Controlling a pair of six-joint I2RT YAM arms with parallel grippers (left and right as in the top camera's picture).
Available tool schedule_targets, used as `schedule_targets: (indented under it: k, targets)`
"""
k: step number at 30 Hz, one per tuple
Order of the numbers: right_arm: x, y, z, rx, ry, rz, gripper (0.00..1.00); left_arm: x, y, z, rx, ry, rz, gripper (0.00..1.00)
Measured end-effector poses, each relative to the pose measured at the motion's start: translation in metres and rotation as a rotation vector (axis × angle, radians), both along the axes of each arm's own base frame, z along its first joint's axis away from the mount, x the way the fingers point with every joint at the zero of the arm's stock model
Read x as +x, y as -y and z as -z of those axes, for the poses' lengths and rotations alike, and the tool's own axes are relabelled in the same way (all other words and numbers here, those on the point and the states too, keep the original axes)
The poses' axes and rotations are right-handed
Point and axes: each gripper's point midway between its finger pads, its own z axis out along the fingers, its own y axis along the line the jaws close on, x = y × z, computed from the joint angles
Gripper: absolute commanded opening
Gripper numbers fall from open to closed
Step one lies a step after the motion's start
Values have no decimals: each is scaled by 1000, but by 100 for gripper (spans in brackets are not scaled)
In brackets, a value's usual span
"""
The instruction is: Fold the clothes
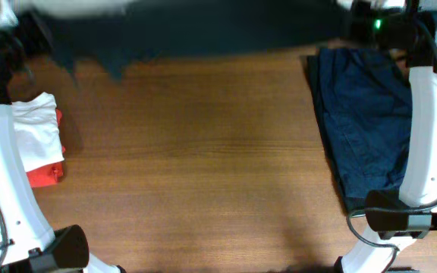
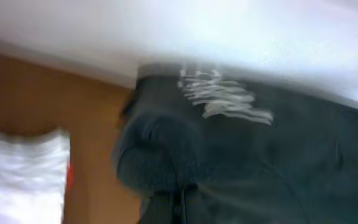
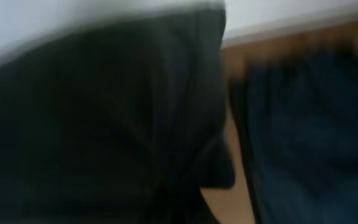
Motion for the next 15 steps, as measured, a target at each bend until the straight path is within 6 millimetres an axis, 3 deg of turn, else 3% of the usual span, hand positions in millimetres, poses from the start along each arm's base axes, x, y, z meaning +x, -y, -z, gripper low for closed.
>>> schedule_targets:
  k: [1, 5, 10, 15]
  targets:
    - [-14, 1, 16, -15, -87, -6, 4, -14, 6, 25, -29, -119, 5, 0]
    - [-50, 4, 66, -53, -338, -39, 4, -44, 20, 89, -93, -409, 26, 0]
    - [-76, 5, 132, -56, -596, -64, 4, -68, 27, 154, -130, -649, 57, 1]
    - [-118, 4, 200, -49, -872, -84, 4, -104, 34, 214, -173, -867, 71, 1]
